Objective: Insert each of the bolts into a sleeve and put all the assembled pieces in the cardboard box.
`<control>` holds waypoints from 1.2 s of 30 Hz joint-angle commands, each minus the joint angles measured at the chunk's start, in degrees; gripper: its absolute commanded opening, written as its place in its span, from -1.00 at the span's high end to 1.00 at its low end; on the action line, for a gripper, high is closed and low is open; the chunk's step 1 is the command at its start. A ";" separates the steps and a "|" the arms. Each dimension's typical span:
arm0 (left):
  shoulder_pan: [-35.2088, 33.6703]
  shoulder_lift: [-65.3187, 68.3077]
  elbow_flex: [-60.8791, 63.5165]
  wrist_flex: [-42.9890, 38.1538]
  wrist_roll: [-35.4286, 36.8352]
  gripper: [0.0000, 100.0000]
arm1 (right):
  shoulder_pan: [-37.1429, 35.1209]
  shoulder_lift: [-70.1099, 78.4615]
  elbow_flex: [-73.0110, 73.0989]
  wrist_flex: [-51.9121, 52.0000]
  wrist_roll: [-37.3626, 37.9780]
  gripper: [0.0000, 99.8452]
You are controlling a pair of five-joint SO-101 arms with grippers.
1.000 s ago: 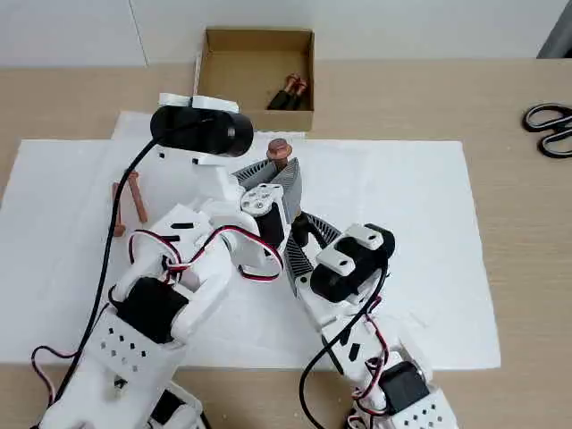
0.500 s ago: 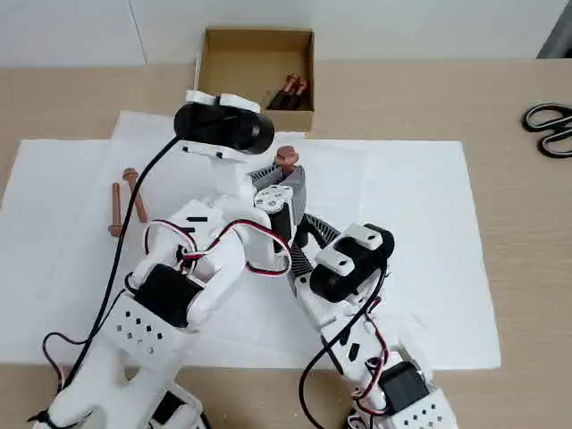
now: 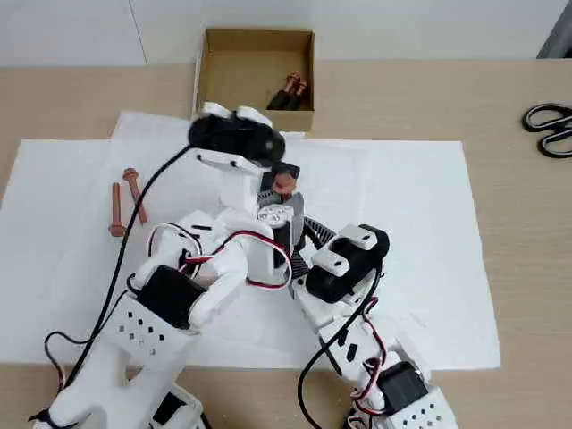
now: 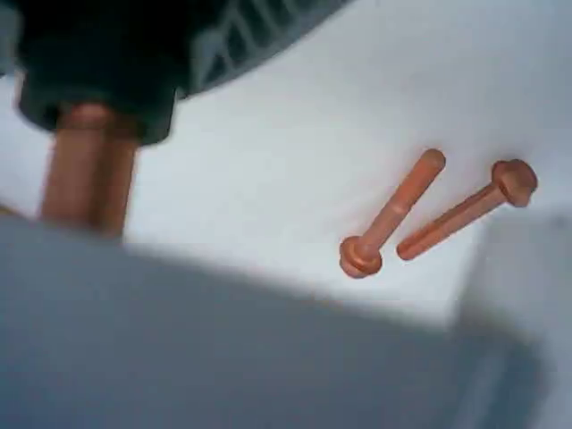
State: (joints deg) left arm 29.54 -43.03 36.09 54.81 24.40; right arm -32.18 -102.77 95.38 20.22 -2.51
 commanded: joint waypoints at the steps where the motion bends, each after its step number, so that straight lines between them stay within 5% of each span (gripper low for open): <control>1: 0.97 0.00 -0.22 2.81 -2.46 0.92 | 0.04 -1.19 -0.70 -1.27 0.44 0.99; 15: 1.85 -0.26 0.75 4.40 -2.90 0.89 | 0.22 -1.19 -0.70 -1.19 0.44 0.99; 20: 0.79 -0.44 -4.35 8.97 -2.02 0.60 | 0.22 -1.19 -0.70 -1.10 0.44 0.99; 23: -2.46 -0.44 -11.38 15.21 1.23 0.40 | 0.22 -1.19 -0.70 -1.10 0.44 0.99; 30: -13.45 -0.53 -25.27 27.16 1.32 0.38 | 0.31 -1.19 -0.88 -0.66 0.44 0.99; 36: -34.55 -0.35 -30.02 39.82 -3.16 0.38 | 0.31 0.84 -15.74 19.74 0.44 0.99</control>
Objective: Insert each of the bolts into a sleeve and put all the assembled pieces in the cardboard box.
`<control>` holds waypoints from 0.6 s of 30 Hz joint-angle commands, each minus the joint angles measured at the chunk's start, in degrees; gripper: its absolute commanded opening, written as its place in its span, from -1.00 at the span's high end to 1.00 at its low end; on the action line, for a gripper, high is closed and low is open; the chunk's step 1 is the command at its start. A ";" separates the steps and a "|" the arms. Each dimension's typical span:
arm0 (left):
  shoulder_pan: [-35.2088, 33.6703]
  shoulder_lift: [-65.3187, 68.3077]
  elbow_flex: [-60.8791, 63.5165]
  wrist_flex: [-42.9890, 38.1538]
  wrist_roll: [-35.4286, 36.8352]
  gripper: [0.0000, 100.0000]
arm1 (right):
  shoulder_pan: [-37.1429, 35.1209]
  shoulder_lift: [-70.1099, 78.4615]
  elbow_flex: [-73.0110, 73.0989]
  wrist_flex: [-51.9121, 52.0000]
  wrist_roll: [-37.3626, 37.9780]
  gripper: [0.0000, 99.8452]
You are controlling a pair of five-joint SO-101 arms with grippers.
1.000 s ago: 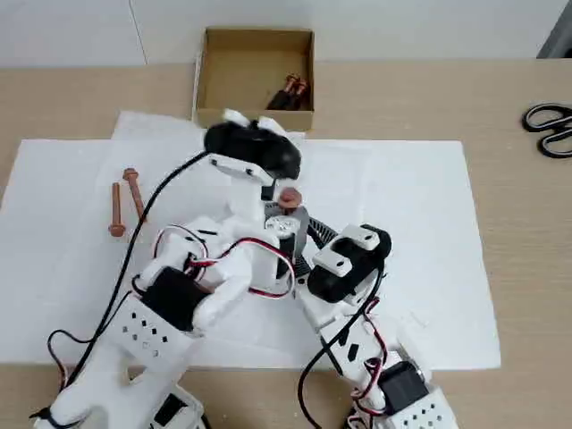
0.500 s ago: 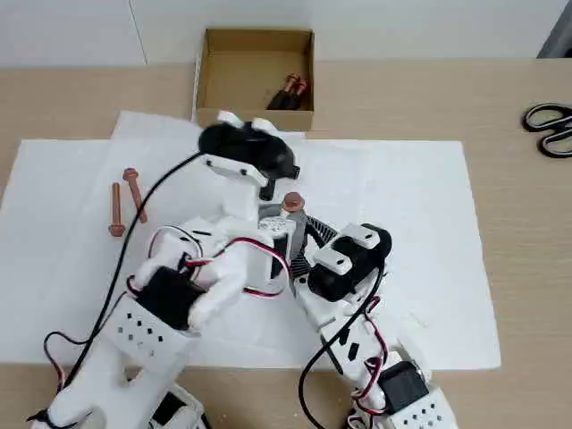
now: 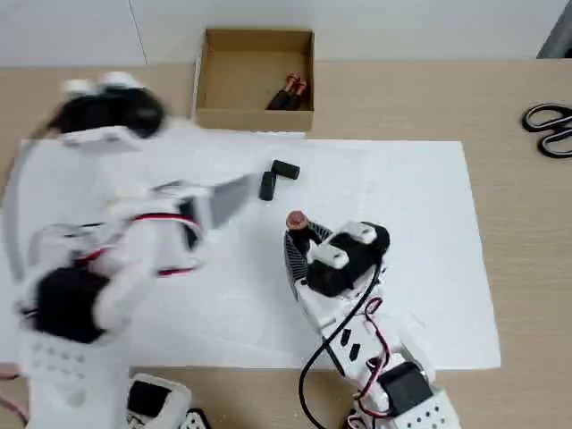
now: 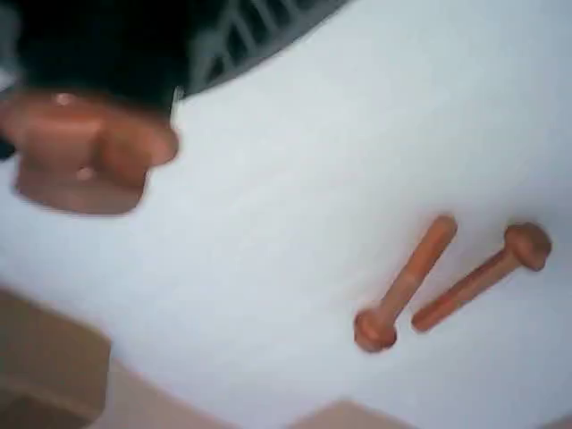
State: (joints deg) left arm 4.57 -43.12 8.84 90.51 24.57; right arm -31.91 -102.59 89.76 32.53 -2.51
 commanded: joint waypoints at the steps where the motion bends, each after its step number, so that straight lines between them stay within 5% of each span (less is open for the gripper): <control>1: -12.57 -0.09 -2.68 5.27 -4.75 0.38 | 0.31 2.15 -12.84 8.84 0.44 0.99; 18: -17.05 -0.35 3.30 9.05 -5.71 0.38 | 9.10 72.84 -74.55 -5.85 0.44 0.99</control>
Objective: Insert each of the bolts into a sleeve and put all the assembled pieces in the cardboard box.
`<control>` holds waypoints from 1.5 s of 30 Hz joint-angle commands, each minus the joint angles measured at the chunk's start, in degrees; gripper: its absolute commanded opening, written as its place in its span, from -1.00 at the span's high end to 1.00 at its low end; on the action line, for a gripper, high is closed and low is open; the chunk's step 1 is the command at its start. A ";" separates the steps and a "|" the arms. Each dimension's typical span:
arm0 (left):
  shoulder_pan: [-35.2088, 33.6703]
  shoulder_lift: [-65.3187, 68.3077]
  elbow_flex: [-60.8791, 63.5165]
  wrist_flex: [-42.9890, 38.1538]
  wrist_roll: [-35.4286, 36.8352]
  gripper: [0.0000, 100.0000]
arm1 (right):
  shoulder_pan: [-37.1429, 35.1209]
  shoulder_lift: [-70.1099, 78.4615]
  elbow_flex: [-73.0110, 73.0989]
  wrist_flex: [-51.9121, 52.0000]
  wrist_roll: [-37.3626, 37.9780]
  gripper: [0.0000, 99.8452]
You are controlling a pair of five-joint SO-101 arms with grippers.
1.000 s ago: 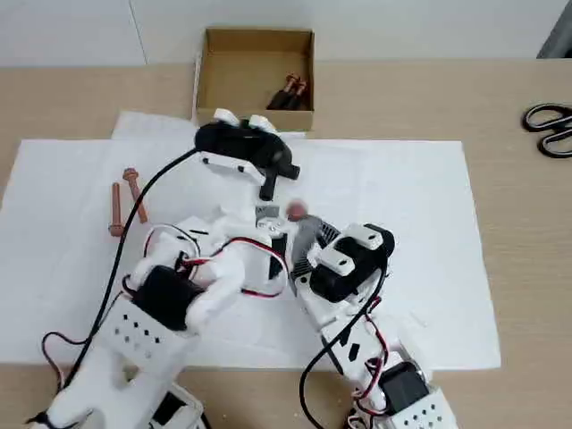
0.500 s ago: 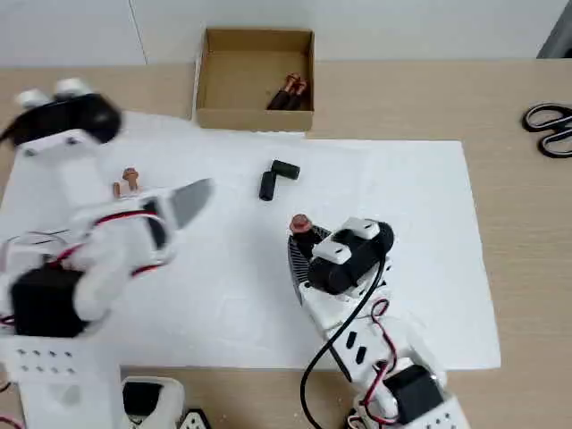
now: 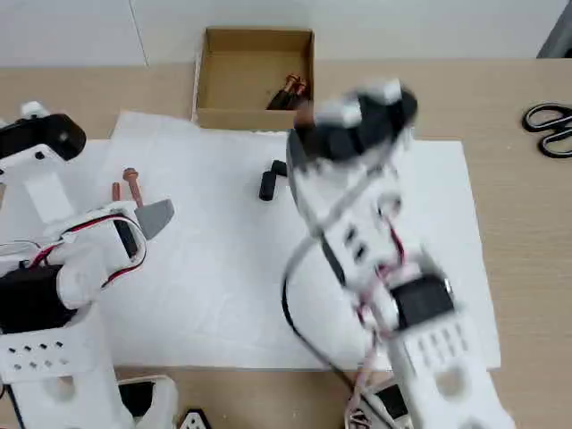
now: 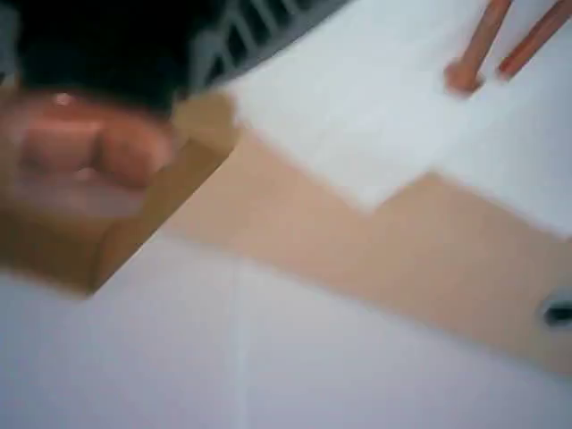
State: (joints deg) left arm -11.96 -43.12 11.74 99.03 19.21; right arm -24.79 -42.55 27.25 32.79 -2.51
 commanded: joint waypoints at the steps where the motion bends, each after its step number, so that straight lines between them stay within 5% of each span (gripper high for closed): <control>1: -0.53 -0.35 1.01 0.53 -0.35 0.38 | 2.59 17.36 -14.95 -8.57 0.44 0.99; 16: -0.62 -0.44 11.56 0.35 -0.35 0.38 | 4.70 73.01 -53.54 -31.78 0.09 0.99; 23: -0.35 -0.44 11.56 0.35 -0.35 0.38 | 4.70 91.03 -70.59 -33.98 0.18 0.98; 33: -0.26 -0.44 11.56 0.35 -0.26 0.38 | 2.77 106.42 -85.71 -33.89 0.18 0.97; 40: -0.26 -0.44 11.56 0.44 -0.18 0.38 | 3.12 109.41 -87.03 -30.99 0.18 0.61; 45: -0.26 -0.44 11.56 0.44 -0.18 0.38 | 3.82 109.41 -93.98 -23.96 0.35 0.57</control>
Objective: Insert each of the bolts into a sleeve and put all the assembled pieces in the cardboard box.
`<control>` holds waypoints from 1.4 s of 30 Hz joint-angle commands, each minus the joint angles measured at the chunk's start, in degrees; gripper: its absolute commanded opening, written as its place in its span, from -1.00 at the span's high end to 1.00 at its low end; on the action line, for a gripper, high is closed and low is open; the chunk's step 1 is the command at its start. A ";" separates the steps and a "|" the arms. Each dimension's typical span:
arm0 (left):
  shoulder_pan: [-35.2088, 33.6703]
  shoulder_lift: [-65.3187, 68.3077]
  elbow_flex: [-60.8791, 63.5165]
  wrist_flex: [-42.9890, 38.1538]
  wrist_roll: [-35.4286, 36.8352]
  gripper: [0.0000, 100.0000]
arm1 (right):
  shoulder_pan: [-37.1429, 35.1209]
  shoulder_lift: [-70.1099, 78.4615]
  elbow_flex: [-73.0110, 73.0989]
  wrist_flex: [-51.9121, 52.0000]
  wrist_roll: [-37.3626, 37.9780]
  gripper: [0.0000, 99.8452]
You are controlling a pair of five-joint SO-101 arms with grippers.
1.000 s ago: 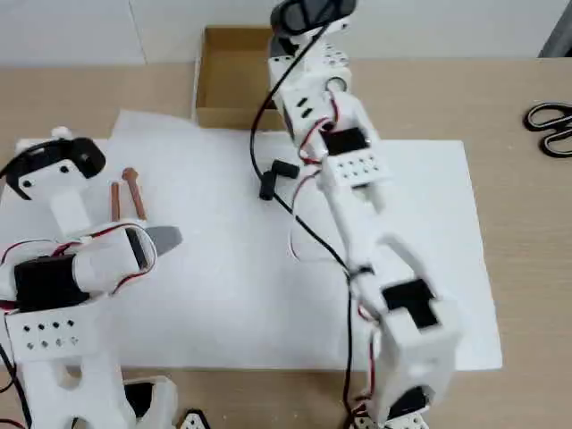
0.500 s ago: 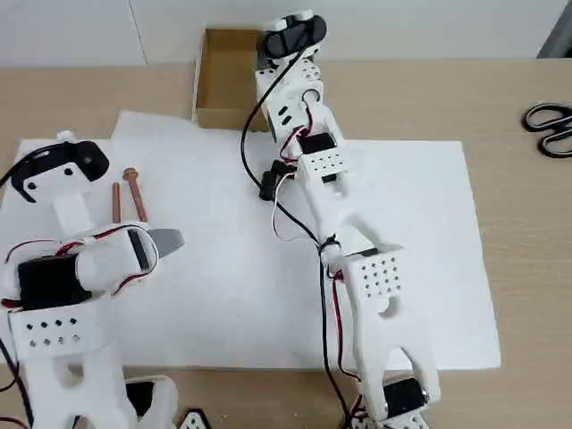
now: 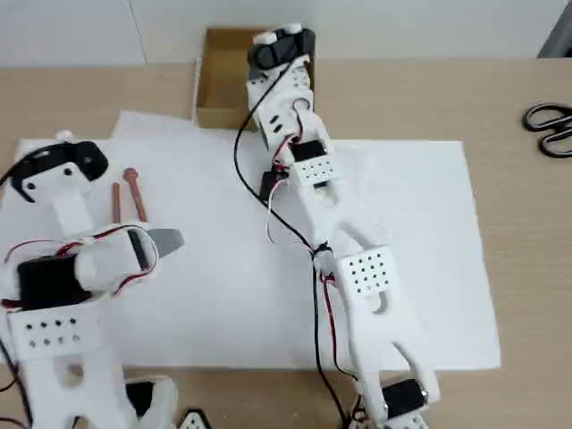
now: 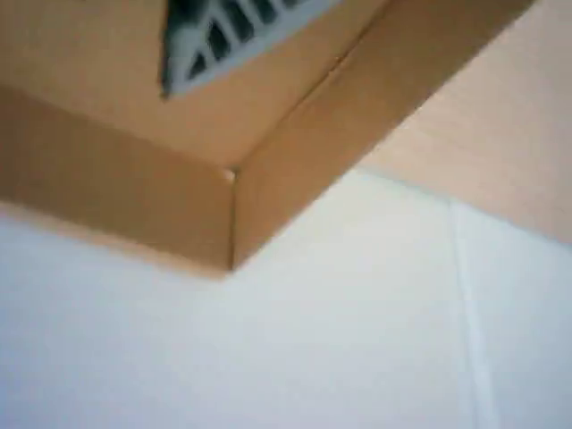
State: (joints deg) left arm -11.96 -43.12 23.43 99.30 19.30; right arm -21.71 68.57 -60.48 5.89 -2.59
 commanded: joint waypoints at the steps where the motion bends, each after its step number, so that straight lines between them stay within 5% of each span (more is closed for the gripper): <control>1: -0.26 -0.44 -0.13 0.18 -0.26 0.38 | 1.01 -1.71 -8.35 4.44 0.44 0.57; 5: -0.26 -0.44 -0.13 0.18 -0.26 0.38 | 2.15 -1.71 -19.60 15.87 0.44 0.57; 10: -0.26 -0.44 -0.13 0.18 -0.26 0.38 | 1.98 -1.36 -36.66 42.59 0.35 0.57; 21: -0.26 -0.44 -0.13 0.18 -0.26 0.38 | -1.10 -7.16 -35.87 82.33 0.09 0.57; 36: -0.53 -0.44 1.19 0.00 2.29 0.38 | -8.75 -2.51 -35.78 89.54 0.00 0.57; 42: -0.53 -0.44 1.19 0.09 2.29 0.38 | -8.66 1.01 -35.78 89.71 -9.93 0.57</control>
State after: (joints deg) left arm -11.96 -43.12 24.92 99.30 21.14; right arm -30.24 70.42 -94.24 95.21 -8.48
